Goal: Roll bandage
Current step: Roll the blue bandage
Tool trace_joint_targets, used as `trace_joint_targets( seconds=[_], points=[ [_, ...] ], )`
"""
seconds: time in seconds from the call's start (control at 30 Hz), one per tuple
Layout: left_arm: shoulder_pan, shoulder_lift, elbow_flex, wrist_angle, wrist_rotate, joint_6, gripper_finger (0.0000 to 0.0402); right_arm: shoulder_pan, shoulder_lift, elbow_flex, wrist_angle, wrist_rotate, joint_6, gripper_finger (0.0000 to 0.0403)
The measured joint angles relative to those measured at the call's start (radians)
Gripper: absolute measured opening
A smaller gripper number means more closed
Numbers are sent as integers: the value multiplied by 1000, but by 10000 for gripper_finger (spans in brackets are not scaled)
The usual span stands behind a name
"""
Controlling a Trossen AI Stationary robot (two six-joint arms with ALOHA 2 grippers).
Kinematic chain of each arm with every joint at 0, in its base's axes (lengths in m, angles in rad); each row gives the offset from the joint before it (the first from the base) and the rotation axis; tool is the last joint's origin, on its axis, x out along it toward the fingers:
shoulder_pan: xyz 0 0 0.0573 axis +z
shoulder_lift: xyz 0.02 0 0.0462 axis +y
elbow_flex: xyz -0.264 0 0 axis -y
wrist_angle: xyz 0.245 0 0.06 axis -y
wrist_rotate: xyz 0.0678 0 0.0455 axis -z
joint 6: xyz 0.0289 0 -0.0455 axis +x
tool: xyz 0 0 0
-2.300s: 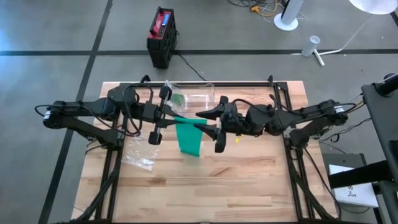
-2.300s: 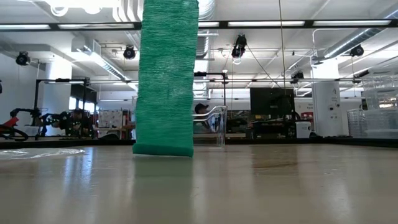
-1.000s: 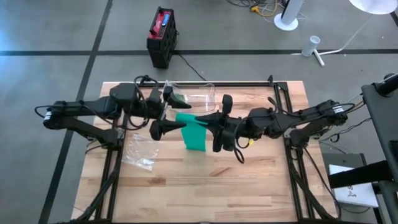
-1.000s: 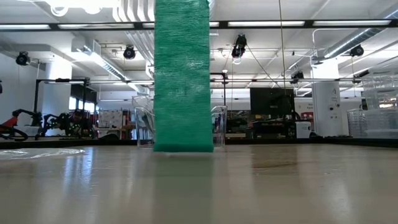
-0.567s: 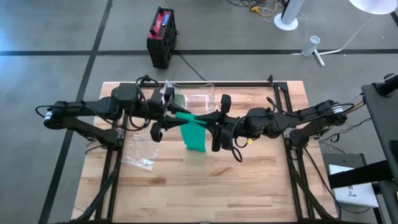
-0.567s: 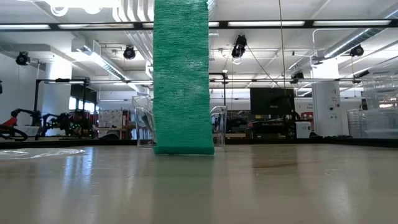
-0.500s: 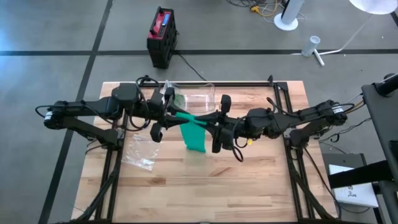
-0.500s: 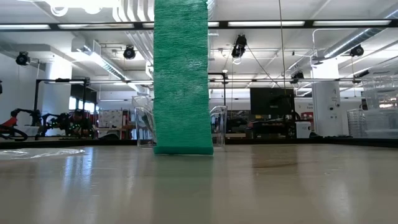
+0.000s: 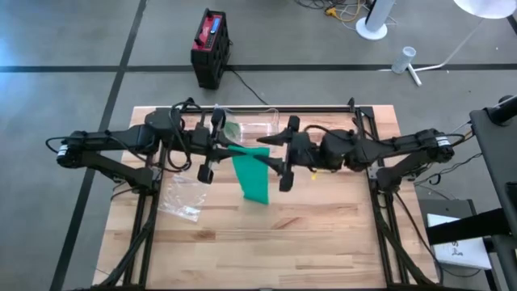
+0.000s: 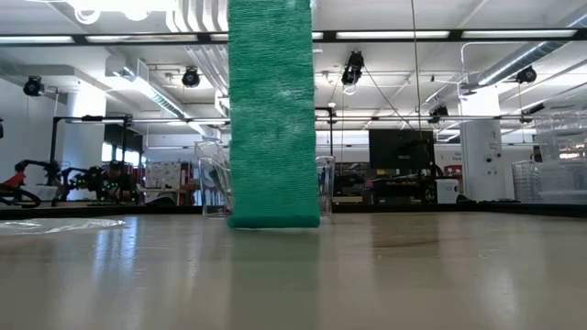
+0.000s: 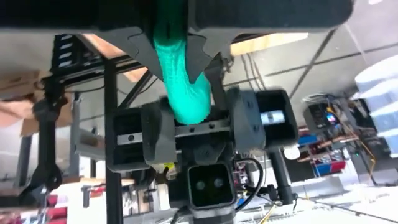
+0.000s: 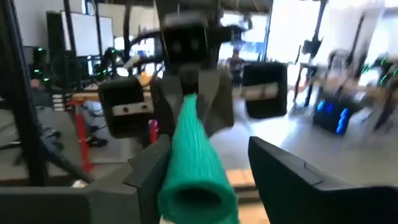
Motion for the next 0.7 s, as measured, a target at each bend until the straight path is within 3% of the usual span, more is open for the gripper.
trace_joint_targets(
  seconds=[0.17, 0.37, 0.53, 0.7],
  points=[
    [-5, 2, 0, -13, 1, 87, 8, -33, 0, 0, -52, -59, 104, 212],
    [-8, 1, 0, -24, -4, 111, 8, -33, 0, 2, -48, -59, 87, 172],
    [-8, 1, 0, -17, -57, 87, 9, -33, 0, 2, -39, -55, 5, 111],
    [-8, 1, 0, 1, -150, 22, 23, -31, 0, -3, -15, -35, -142, 19]
  ],
)
